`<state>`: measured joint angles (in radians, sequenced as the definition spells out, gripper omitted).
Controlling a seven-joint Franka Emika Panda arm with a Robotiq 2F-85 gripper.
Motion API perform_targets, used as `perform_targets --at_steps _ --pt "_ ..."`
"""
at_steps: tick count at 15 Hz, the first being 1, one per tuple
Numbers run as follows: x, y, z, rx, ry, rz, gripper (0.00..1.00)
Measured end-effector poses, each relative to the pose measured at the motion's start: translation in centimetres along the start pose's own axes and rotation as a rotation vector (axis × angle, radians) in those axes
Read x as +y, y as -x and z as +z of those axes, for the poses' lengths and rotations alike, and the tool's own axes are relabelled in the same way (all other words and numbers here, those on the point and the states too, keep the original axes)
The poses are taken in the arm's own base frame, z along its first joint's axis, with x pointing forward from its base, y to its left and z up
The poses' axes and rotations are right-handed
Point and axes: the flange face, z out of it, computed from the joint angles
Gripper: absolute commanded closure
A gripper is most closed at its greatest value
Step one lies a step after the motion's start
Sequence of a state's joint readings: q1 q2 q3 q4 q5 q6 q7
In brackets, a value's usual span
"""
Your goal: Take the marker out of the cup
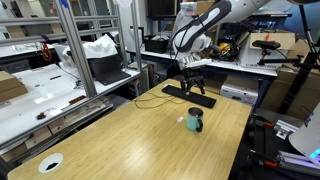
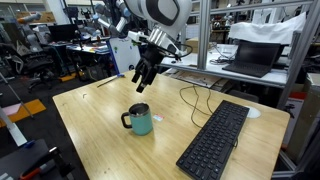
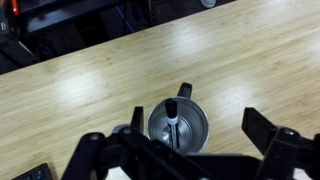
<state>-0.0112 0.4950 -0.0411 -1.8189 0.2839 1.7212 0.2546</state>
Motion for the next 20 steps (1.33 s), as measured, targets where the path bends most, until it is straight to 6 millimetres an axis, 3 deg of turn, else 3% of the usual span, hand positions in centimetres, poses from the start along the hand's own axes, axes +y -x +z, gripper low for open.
perform_targets --at_steps 4,8,9,12,14,18,20 --pt "0.2 -1.3 0.5 -0.009 0.021 -0.086 0.0" --pt "1.7 -2.8 0.7 -0.011 0.024 -0.15 0.0" --pt "2.1 -3.1 0.7 -0.013 0.023 -0.162 0.17" --pt "2.6 -4.1 1.1 -0.021 0.019 -0.189 0.4" --pt "2.2 -4.5 1.5 -0.03 0.021 -0.197 0.41" --pt "0.6 -4.8 2.5 -0.051 0.028 -0.209 0.5" --pt "-0.1 -4.7 3.0 -0.059 0.029 -0.207 0.48"
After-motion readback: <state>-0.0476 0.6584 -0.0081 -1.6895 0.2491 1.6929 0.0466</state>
